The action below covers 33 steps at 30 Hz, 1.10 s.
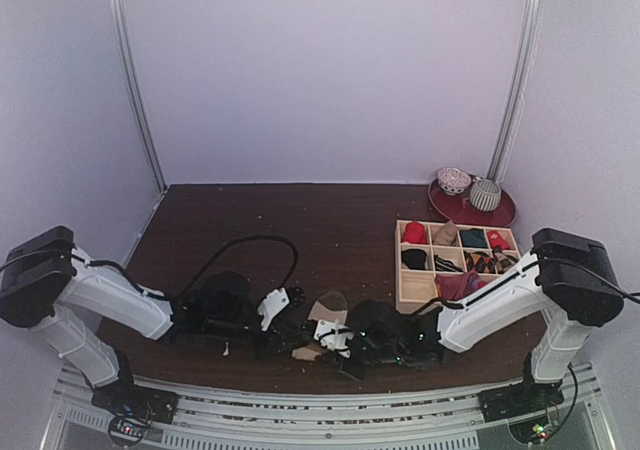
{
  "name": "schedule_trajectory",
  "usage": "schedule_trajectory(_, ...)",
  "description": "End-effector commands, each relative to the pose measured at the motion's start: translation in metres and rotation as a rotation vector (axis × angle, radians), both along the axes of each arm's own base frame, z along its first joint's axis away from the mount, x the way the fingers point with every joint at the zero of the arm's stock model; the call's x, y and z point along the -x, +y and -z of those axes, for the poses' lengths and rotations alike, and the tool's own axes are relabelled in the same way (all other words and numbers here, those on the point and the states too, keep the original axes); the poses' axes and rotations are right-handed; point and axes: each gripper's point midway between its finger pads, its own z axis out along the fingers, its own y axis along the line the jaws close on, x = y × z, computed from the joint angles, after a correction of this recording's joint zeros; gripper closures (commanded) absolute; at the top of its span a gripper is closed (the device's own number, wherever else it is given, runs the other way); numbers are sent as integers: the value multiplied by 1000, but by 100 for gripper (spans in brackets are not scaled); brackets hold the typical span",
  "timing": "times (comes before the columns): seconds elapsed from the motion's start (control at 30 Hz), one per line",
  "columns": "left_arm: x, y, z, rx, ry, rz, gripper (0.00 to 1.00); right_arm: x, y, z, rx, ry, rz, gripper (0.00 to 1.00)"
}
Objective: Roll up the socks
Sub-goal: Roll the sock at the center of the board.
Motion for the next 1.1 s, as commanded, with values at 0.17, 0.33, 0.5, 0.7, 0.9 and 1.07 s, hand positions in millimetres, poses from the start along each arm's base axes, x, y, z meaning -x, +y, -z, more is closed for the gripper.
schedule_trajectory(0.17,-32,4,-40,66,-452,-23,63,47,-21,47,145,614,-7,80)
schedule_trajectory(0.33,-5,-3,-25,97,-411,69,58,36,-20,32,102,698,43,80)
schedule_trajectory(0.5,19,2,-23,116,-404,97,49,26,-28,33,114,718,75,80)
schedule_trajectory(0.7,32,2,-24,136,-400,128,42,23,-32,41,132,744,70,80)
schedule_trajectory(0.9,32,-7,-5,94,-380,152,43,22,-32,42,137,769,61,80)
schedule_trajectory(1.07,36,-9,10,76,-342,170,46,19,-32,41,131,782,66,80)
